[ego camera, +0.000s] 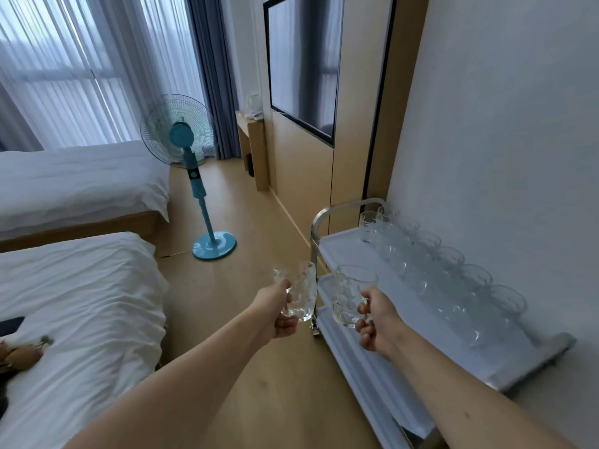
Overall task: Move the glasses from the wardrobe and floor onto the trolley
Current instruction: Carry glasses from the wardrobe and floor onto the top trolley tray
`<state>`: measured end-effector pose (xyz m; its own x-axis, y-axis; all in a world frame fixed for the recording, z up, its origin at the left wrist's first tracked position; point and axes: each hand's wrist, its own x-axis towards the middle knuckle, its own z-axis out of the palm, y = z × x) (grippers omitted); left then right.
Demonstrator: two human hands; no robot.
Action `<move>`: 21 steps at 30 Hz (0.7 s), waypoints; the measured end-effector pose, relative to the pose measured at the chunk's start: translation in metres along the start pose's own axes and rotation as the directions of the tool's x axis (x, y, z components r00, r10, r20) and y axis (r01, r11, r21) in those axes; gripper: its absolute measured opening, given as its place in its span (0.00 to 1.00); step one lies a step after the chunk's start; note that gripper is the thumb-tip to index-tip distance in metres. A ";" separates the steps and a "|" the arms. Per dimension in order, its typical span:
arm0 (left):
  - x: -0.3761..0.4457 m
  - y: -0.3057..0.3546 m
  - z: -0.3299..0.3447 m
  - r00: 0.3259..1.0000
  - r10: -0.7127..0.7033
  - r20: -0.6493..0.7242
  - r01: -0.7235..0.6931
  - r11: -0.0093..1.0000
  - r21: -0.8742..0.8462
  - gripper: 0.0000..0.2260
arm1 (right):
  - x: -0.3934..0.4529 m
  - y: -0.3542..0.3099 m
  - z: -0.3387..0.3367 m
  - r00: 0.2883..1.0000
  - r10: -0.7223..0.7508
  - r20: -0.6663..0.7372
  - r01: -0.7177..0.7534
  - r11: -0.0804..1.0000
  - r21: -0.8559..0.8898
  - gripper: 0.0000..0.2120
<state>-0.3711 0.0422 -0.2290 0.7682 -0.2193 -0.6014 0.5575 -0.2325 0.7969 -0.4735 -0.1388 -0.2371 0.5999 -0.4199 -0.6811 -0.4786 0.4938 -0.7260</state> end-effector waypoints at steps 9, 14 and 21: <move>0.072 0.042 -0.040 0.988 0.021 0.156 -0.026 0.999 0.031 0.13 | 0.029 -0.006 0.062 0.991 0.009 -0.134 0.000 0.998 0.062 0.17; 0.104 0.051 -0.044 0.978 0.006 0.207 -0.022 0.997 0.075 0.13 | 0.043 -0.002 0.078 0.982 0.043 -0.186 -0.020 0.992 0.122 0.17; 0.160 0.074 -0.020 0.957 -0.058 0.284 0.019 0.990 0.138 0.15 | 0.085 -0.028 0.076 0.969 0.088 -0.229 -0.047 0.982 0.182 0.15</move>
<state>-0.2007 0.0084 -0.2658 0.6137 -0.4654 -0.6378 0.5230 -0.3655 0.7699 -0.3607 -0.1308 -0.2672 0.3925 -0.5376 -0.7463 -0.3814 0.6432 -0.6640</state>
